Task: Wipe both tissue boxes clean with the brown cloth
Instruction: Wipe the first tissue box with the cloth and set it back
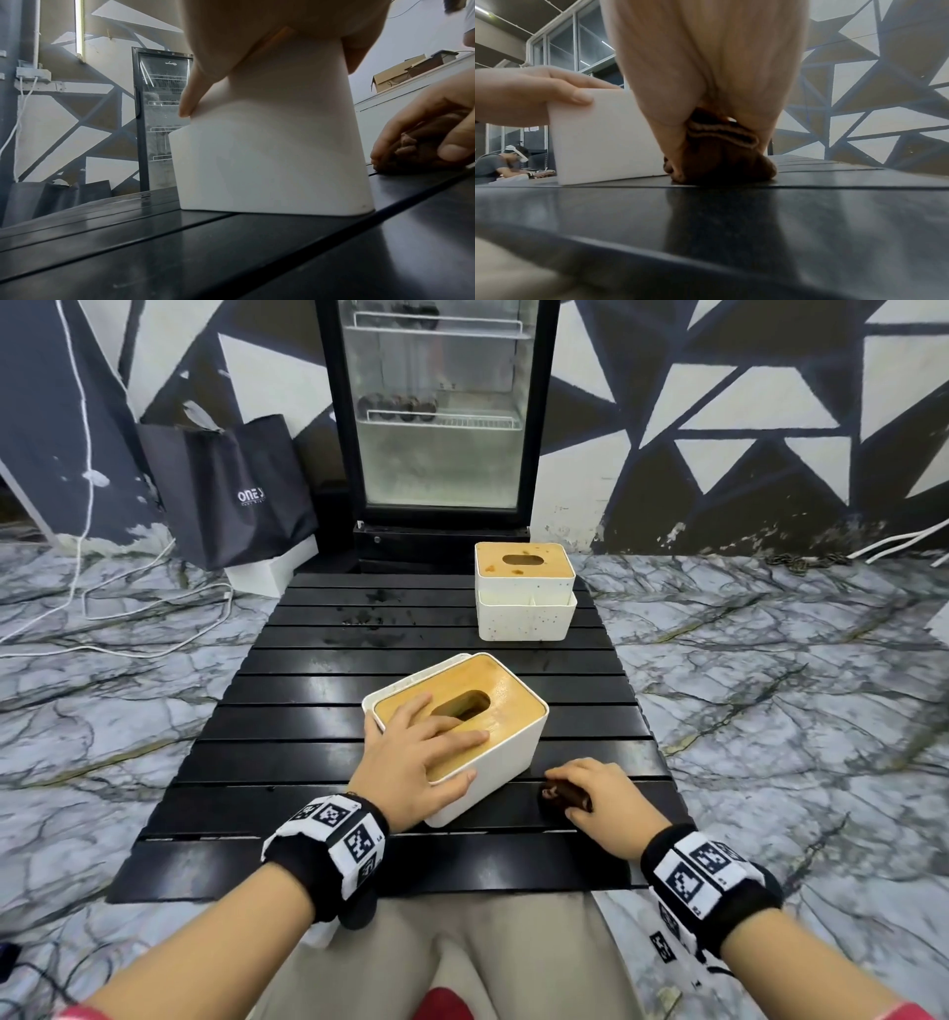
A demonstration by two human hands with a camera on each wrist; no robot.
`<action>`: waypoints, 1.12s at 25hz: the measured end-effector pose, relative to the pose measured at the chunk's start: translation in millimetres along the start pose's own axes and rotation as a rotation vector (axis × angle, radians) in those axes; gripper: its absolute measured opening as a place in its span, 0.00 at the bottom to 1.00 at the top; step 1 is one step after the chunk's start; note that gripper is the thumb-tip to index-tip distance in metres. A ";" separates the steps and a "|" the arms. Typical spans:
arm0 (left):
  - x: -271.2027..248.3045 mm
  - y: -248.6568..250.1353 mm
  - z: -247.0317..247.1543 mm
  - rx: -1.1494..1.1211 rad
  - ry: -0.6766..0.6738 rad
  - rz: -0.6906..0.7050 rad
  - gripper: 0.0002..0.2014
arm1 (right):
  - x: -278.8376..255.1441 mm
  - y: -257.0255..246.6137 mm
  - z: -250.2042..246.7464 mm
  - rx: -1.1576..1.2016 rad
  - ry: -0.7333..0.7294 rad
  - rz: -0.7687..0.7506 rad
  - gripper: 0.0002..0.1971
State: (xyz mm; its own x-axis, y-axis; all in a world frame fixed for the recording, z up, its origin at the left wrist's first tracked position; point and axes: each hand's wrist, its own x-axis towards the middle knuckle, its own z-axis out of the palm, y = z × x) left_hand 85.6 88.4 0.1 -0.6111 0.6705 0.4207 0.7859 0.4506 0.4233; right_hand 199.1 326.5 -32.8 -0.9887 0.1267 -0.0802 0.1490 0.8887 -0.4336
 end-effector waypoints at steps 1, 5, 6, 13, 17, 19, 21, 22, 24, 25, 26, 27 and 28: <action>0.2 0.5 -0.2 0.005 -0.007 -0.004 0.23 | -0.2 -0.3 0.5 0.001 0.007 0.004 0.26; -0.2 1.1 -0.7 0.059 -0.034 -0.007 0.25 | -3.7 -3.2 -2.7 -0.001 -0.055 0.027 0.28; -0.5 1.6 -2.9 0.072 -0.045 -0.010 0.27 | -5.9 -7.1 -7.2 -0.016 -0.083 0.036 0.29; 6.9 -30.9 -35.9 -0.015 -0.130 -0.075 0.44 | -14.7 -93.4 -37.2 0.235 0.310 -0.284 0.18; 6.7 -52.5 -35.6 -0.080 -0.188 -0.069 0.44 | -4.2 -134.3 -0.4 0.173 0.241 -0.302 0.24; 3.6 -52.6 -36.5 -0.067 -0.191 -0.058 0.44 | -0.2 -141.2 8.3 0.116 0.319 -0.276 0.22; -1.5 -54.5 -38.7 0.005 -0.164 -0.046 0.42 | 2.3 -139.8 5.3 0.102 0.353 -0.286 0.18; -4.9 -55.5 -41.1 0.047 -0.142 -0.041 0.40 | 3.6 -135.8 2.4 0.085 0.344 -0.299 0.16; -13.0 -55.8 -45.0 0.093 -0.079 -0.026 0.36 | 5.4 -122.4 -5.3 0.055 0.310 -0.316 0.14; -17.3 -53.9 -47.1 0.110 -0.043 -0.007 0.35 | 8.8 -113.8 -10.7 0.053 0.303 -0.310 0.12; -21.7 -51.2 -48.9 0.135 -0.007 0.024 0.34 | 14.6 -105.5 -16.8 0.057 0.300 -0.286 0.11; -25.6 -47.7 -50.5 0.158 0.020 0.061 0.33 | 21.7 -99.7 -23.2 0.067 0.288 -0.235 0.12; -28.5 -43.8 -51.7 0.152 0.034 0.089 0.32 | 29.3 -95.9 -29.0 0.080 0.270 -0.172 0.14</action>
State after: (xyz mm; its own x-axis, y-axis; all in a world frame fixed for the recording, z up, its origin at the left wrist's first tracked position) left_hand 63.7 19.0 11.0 -0.5392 0.6925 0.4794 0.8407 0.4761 0.2579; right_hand 155.4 257.7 32.4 -0.9664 0.0998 0.2367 -0.0301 0.8712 -0.4901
